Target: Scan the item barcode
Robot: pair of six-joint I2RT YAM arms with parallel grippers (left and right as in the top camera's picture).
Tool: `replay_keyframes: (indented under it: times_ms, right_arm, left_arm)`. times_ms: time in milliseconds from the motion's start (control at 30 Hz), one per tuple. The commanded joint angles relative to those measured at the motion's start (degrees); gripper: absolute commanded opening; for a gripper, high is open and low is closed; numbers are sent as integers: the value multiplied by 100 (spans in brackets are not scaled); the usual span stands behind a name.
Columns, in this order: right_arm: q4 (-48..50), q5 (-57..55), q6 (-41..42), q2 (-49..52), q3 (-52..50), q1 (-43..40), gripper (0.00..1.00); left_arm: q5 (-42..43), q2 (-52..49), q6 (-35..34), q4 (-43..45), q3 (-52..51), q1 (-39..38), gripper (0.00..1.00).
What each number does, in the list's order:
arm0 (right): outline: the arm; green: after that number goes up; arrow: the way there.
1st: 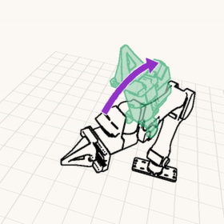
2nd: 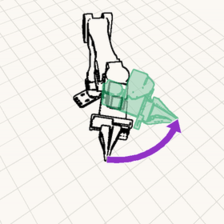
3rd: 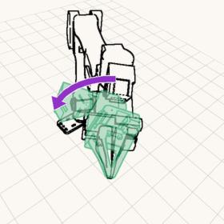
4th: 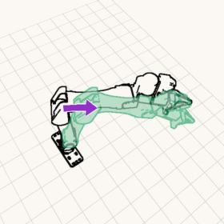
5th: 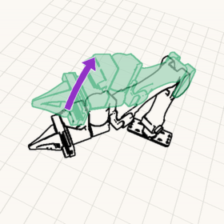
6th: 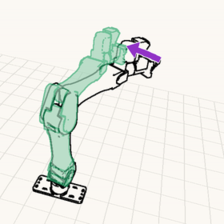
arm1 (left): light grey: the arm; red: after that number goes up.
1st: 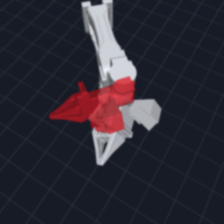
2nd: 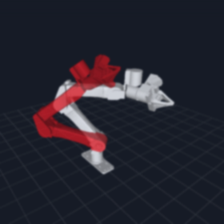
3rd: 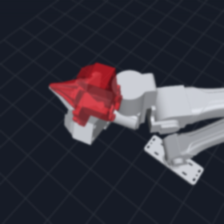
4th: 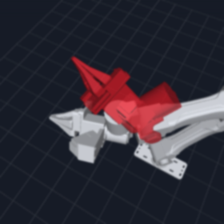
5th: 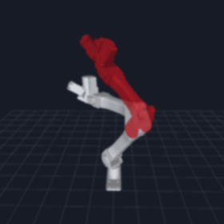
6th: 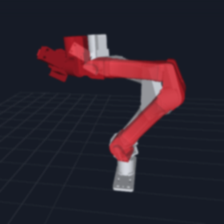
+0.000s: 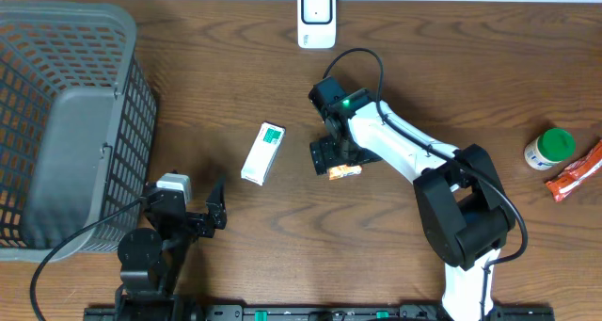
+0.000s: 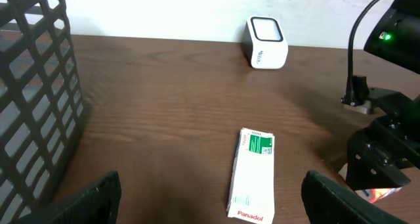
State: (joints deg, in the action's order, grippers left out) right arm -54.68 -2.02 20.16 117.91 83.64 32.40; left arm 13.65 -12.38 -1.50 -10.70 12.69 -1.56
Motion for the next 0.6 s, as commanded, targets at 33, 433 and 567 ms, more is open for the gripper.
replay_keyframes:
  times_ms: [33, 433, 567]
  right_arm:
    - [44, -153, -11, -39, 55, -28, 96]
    - [94, -146, -9, 179, 22, -7, 85]
    - [109, -146, -9, 181, 13, -7, 79]
  left_arm:
    - [70, 20, -9, 0, -11, 15, 87]
    - [70, 20, -9, 0, -11, 15, 87]
    - [70, 20, -9, 0, -11, 15, 87]
